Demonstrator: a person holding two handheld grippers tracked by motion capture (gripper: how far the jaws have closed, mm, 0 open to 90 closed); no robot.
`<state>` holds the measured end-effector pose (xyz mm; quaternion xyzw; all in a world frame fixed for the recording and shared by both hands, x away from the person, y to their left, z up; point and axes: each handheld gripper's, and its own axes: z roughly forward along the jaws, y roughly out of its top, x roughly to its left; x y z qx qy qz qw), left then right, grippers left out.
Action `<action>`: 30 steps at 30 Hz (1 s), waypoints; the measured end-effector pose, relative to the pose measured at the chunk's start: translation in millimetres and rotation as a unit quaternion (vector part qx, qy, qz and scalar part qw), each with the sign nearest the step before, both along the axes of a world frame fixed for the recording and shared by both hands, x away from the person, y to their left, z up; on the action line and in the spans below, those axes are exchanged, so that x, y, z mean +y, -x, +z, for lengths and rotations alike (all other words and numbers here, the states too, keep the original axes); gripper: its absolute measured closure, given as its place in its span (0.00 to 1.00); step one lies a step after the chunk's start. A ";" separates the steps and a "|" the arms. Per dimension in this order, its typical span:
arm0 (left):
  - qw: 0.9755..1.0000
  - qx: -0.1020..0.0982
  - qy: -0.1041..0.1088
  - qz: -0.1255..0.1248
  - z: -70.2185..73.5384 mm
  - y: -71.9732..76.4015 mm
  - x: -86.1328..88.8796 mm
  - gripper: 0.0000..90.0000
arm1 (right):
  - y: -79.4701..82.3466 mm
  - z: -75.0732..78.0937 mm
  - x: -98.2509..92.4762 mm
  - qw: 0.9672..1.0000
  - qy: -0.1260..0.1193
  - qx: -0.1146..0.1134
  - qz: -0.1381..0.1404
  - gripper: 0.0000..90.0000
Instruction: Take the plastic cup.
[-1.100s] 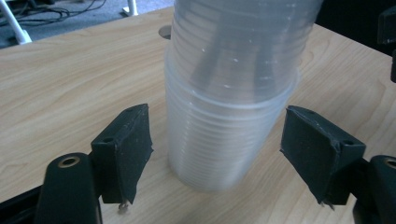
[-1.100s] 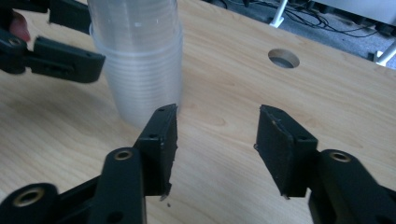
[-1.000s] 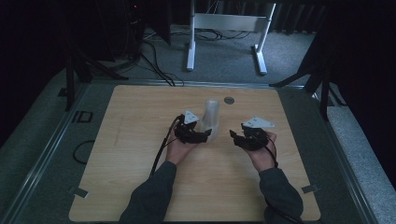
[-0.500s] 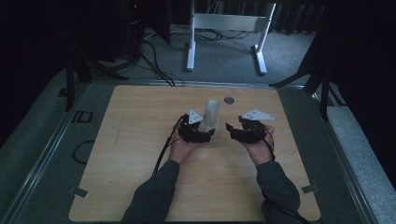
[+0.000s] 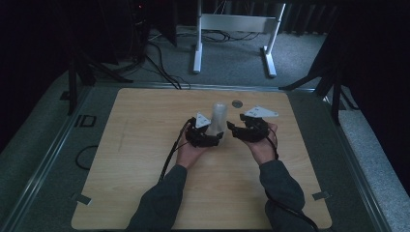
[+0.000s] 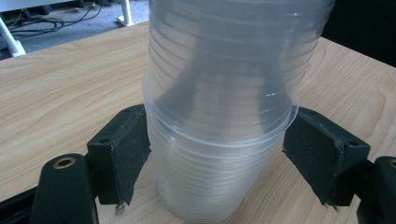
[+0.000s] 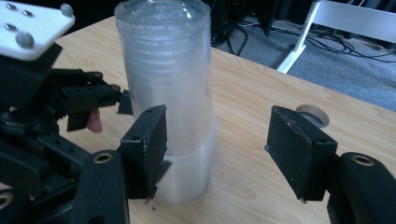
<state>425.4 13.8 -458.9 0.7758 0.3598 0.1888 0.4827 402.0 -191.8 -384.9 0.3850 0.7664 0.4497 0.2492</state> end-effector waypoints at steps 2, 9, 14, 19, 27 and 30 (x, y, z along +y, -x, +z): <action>1.000 -0.001 0.001 0.000 -0.1 0.1 -0.2 0.25 | -1.1 0.8 3.2 1.000 -0.001 -0.001 0.002 0.42; 1.000 -0.003 -0.001 0.000 -0.3 1.2 -0.4 0.26 | -5.3 5.6 15.2 1.000 -0.005 -0.003 0.013 0.40; 1.000 -0.005 -0.001 -0.001 -0.3 1.8 -0.9 0.26 | -8.6 10.7 22.7 1.000 -0.013 -0.007 0.019 0.40; 1.000 -0.009 0.000 0.001 -0.9 2.6 -1.8 0.26 | -13.3 13.7 30.2 1.000 -0.014 -0.010 0.019 0.38; 1.000 -0.011 -0.002 0.002 -1.4 3.2 -1.3 0.27 | -20.4 15.8 40.9 1.000 -0.017 -0.010 0.019 0.38; 1.000 -0.013 -0.003 0.004 -1.6 3.7 -1.2 0.27 | -22.6 16.3 45.3 1.000 -0.013 -0.009 0.020 0.38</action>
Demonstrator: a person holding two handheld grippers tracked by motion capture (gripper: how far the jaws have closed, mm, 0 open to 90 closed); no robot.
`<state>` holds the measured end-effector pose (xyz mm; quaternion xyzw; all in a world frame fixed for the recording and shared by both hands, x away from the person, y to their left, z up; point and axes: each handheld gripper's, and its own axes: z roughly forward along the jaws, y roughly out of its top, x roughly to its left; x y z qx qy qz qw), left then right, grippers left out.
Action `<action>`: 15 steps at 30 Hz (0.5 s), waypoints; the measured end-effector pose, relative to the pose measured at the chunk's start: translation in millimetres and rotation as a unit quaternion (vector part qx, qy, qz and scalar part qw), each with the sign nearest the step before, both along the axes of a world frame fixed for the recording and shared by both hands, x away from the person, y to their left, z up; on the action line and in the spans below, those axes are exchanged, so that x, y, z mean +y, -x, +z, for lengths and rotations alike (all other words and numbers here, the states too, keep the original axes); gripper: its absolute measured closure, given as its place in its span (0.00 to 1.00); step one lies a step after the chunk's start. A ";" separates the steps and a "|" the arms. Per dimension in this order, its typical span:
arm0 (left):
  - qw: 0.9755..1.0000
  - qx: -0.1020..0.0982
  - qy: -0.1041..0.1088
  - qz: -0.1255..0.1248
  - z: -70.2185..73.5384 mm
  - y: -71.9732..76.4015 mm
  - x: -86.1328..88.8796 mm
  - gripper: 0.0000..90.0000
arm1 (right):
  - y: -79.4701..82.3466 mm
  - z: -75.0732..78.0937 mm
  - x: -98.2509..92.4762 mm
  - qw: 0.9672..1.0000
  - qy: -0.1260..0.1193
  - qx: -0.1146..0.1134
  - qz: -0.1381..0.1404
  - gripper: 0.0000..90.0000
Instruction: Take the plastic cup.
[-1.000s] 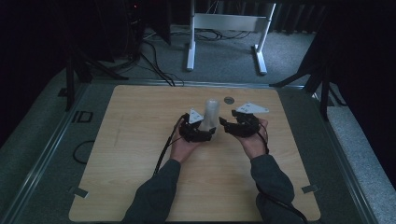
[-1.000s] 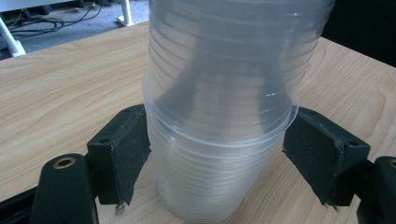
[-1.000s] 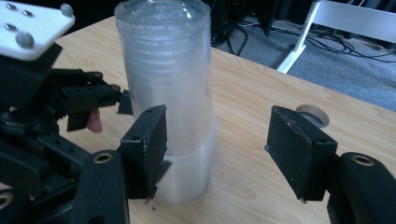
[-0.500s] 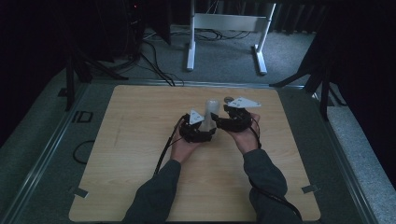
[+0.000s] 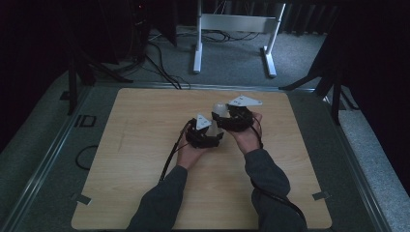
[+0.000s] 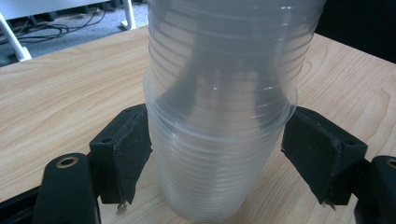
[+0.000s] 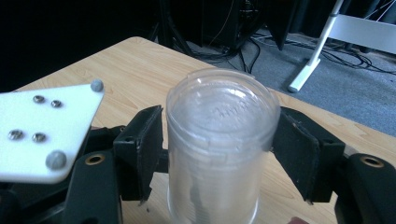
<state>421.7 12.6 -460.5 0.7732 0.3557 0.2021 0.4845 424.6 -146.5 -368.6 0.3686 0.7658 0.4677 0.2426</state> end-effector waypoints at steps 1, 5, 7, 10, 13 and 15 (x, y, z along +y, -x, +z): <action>1.000 -0.001 -0.002 0.000 0.0 0.2 0.2 0.27 | -0.9 0.2 1.5 1.000 0.002 0.001 -0.001 0.38; 1.000 -0.002 -0.002 0.000 -0.2 0.4 0.2 0.27 | -3.2 0.2 2.3 1.000 -0.003 0.004 -0.002 0.39; 1.000 -0.004 -0.004 0.001 -0.3 0.8 0.0 0.27 | -6.6 -1.2 1.9 1.000 -0.007 0.010 -0.005 0.40; 1.000 -0.004 -0.006 0.000 -0.5 0.9 0.1 0.28 | -7.5 -1.7 1.7 1.000 -0.009 0.012 -0.006 0.41; 1.000 -0.006 -0.006 0.001 -0.6 1.3 0.1 0.28 | -7.1 -0.5 1.8 1.000 -0.007 0.011 -0.007 0.43; 1.000 -0.007 -0.006 0.001 -0.4 1.4 0.3 0.28 | -7.1 0.0 1.9 1.000 -0.008 0.010 -0.007 0.43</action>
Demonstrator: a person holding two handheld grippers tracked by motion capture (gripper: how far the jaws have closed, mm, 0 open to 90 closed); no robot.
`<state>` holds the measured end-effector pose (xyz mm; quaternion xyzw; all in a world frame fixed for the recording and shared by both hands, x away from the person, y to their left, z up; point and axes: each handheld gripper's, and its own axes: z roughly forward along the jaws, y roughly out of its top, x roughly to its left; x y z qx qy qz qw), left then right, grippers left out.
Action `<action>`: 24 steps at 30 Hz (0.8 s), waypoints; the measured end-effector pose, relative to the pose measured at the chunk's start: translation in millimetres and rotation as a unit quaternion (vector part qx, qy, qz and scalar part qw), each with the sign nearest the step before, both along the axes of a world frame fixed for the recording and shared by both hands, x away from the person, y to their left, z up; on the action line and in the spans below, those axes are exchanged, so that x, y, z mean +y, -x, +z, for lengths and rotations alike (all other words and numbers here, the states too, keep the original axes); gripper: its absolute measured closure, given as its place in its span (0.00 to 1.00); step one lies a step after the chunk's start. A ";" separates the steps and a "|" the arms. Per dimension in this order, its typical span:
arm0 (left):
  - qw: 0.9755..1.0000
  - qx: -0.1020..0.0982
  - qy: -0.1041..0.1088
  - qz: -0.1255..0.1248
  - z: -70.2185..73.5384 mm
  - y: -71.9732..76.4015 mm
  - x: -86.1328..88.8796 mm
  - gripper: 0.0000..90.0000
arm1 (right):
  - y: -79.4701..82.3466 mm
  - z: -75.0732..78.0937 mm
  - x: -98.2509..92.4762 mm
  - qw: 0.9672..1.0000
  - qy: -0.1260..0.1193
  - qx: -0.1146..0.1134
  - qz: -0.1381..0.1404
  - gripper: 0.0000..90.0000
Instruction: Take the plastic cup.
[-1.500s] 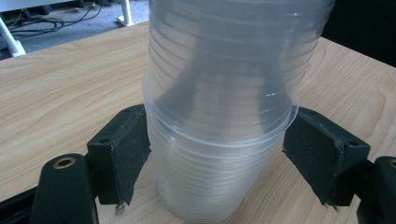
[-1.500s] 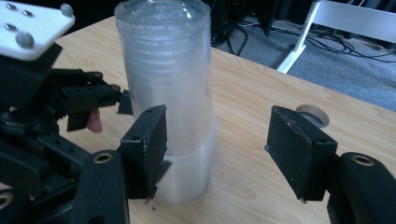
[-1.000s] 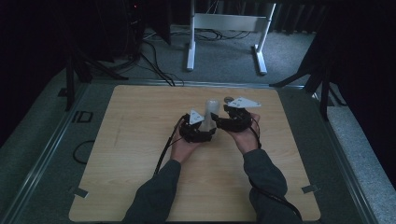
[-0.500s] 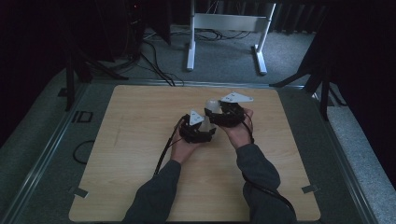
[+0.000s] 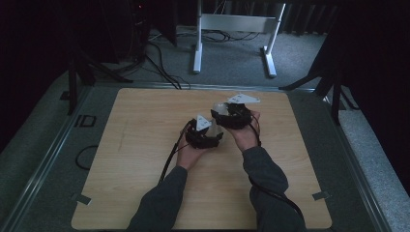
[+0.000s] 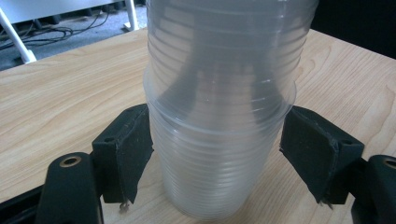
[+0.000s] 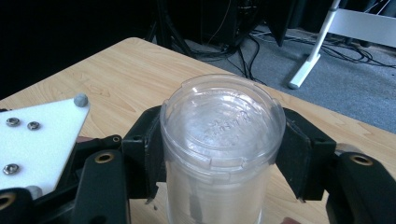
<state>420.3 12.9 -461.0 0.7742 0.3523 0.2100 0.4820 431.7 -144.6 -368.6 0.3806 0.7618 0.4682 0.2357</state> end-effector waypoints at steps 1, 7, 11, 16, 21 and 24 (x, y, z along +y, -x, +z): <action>1.000 0.000 0.000 0.000 0.0 0.0 0.0 0.28 | 0.0 0.5 0.0 1.000 0.000 -0.001 0.000 0.43; 1.000 -0.004 -0.005 -0.001 0.3 0.5 0.5 0.29 | 0.7 3.0 0.2 1.000 -0.003 -0.003 -0.001 0.43; 1.000 -0.003 -0.004 -0.001 -0.5 0.7 0.2 0.29 | 1.4 7.9 -1.0 1.000 -0.008 -0.008 0.001 0.43; 1.000 -0.002 -0.001 -0.002 -0.8 1.5 0.5 0.29 | 2.9 16.1 -1.0 1.000 -0.012 -0.015 0.003 0.45; 1.000 0.000 0.000 -0.002 -0.6 1.5 0.8 0.29 | 3.9 20.1 -0.8 1.000 -0.012 -0.018 0.004 0.45; 1.000 0.000 0.004 -0.001 0.2 2.0 1.4 0.28 | 4.9 23.5 -0.9 1.000 -0.014 -0.020 0.005 0.45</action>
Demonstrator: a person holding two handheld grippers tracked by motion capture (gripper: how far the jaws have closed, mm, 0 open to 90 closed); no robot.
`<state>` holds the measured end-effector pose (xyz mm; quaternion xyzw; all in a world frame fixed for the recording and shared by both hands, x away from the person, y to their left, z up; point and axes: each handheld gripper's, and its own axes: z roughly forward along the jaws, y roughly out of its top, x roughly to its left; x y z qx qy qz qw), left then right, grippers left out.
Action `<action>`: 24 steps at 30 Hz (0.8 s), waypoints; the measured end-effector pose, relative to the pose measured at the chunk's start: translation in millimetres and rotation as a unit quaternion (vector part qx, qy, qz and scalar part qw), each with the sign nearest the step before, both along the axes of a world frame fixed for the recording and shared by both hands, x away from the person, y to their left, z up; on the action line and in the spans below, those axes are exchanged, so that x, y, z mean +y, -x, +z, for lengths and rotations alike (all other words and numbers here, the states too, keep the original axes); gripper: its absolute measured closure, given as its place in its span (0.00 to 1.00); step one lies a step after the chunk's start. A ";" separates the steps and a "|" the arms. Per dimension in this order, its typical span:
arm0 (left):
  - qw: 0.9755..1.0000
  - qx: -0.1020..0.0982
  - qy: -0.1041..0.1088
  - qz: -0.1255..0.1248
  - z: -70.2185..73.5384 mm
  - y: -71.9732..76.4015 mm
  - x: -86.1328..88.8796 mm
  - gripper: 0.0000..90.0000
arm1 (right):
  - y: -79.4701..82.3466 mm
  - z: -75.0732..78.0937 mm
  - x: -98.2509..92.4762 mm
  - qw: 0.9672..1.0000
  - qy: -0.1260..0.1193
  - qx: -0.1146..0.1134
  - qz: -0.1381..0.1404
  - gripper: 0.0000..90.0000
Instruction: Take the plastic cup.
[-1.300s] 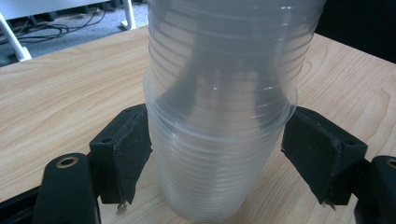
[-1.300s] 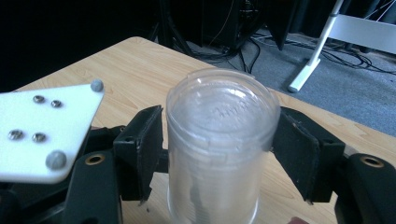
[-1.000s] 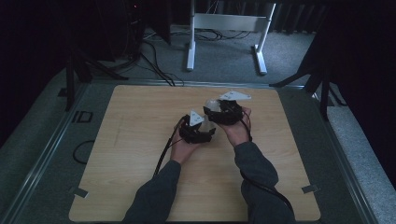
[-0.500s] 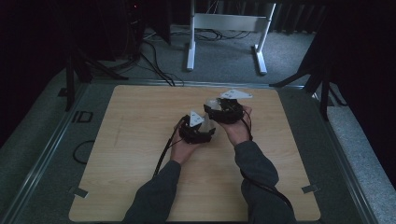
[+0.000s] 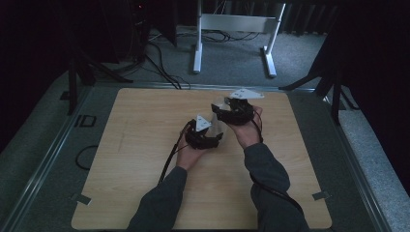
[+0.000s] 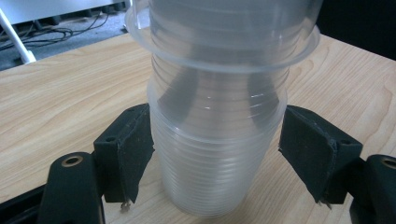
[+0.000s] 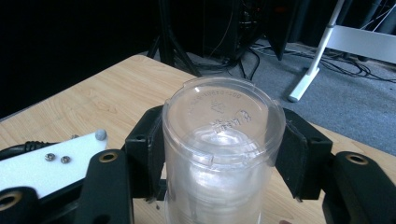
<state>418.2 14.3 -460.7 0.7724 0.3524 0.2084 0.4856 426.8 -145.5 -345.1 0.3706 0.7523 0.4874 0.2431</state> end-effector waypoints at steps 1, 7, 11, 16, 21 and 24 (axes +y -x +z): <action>1.000 0.000 0.000 0.000 0.3 0.2 0.1 0.28 | 0.3 1.1 -0.1 1.000 -0.001 -0.002 0.000 0.45; 1.000 0.000 0.003 0.002 1.2 0.8 0.6 0.28 | 2.4 9.0 -1.5 1.000 -0.013 -0.005 0.004 0.45; 1.000 0.000 0.002 0.001 1.0 1.2 0.1 0.27 | 3.0 13.8 -4.6 1.000 -0.023 -0.007 0.004 0.45; 1.000 -0.001 0.002 0.002 1.2 1.5 0.4 0.27 | 4.4 19.3 -6.4 1.000 -0.027 -0.009 0.003 0.45; 1.000 -0.003 0.003 0.003 2.5 1.8 1.9 0.27 | 7.9 26.1 -7.2 0.999 -0.029 -0.014 0.006 0.45; 1.000 -0.004 0.003 0.003 3.0 2.4 2.9 0.27 | 9.5 30.7 -8.6 0.999 -0.029 -0.019 0.005 0.45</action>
